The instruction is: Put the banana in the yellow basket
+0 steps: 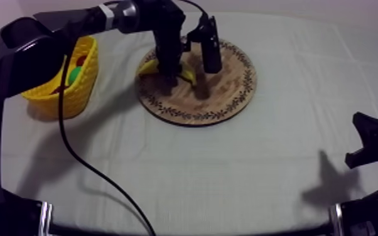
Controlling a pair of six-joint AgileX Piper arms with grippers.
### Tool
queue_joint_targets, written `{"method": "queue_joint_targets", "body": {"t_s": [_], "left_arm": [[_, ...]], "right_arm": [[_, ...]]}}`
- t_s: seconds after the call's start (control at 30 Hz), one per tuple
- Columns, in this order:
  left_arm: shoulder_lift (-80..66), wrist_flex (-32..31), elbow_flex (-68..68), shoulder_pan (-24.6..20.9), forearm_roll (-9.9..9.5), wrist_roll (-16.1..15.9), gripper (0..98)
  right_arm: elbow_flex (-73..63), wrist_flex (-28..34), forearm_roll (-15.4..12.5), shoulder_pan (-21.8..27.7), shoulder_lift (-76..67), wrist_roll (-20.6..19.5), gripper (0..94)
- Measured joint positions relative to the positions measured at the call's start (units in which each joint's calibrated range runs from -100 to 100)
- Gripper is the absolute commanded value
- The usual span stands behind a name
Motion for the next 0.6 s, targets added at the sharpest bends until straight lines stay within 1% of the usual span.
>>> {"method": "queue_joint_targets", "body": {"t_s": [0.23,0.4,0.6], "left_arm": [[0.09,0.28,-0.08,-0.28,1.13,-2.03,48.6],[0.22,0.64,-0.24,-0.39,1.21,-2.77,40.8],[0.21,0.88,-0.40,-0.56,1.68,-3.43,26.2]], "right_arm": [[0.00,0.00,0.00,0.00,0.00,0.00,0.3],[0.00,0.00,0.00,0.00,0.00,0.00,0.3],[0.00,0.00,0.00,0.00,0.00,0.00,0.3]]}}
